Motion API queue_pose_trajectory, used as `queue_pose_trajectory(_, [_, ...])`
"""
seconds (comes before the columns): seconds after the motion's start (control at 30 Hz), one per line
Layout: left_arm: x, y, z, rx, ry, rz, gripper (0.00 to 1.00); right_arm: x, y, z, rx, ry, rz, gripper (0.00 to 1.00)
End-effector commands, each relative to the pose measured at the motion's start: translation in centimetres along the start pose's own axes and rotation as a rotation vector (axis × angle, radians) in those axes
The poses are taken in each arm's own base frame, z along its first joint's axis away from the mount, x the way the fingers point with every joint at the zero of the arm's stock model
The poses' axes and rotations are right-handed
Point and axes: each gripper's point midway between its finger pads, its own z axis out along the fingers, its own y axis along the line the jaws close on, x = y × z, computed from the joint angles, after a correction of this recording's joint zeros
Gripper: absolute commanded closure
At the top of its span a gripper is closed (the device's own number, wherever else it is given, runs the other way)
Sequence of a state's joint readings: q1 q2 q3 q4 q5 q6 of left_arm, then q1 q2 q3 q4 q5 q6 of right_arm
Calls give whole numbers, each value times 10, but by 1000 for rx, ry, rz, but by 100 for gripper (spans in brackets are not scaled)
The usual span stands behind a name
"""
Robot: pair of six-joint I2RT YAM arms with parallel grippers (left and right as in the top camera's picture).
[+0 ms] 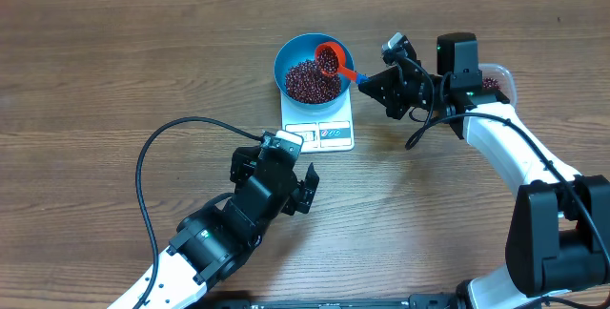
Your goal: Scoop item into bowl and weigh 150g on scale
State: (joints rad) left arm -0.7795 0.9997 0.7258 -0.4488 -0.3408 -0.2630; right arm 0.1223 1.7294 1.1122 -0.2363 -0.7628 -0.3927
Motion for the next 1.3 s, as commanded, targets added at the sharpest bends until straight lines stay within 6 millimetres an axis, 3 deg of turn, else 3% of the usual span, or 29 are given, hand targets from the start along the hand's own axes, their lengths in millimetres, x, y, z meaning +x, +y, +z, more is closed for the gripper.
queue_pose_trajectory(0.0, [2, -2, -1, 6, 1, -10, 0, 1, 1, 0, -19, -5, 10, 96])
queue_pose_trajectory(1.27, [2, -2, -1, 6, 1, -10, 1, 3, -3, 0, 5, 7, 13, 96])
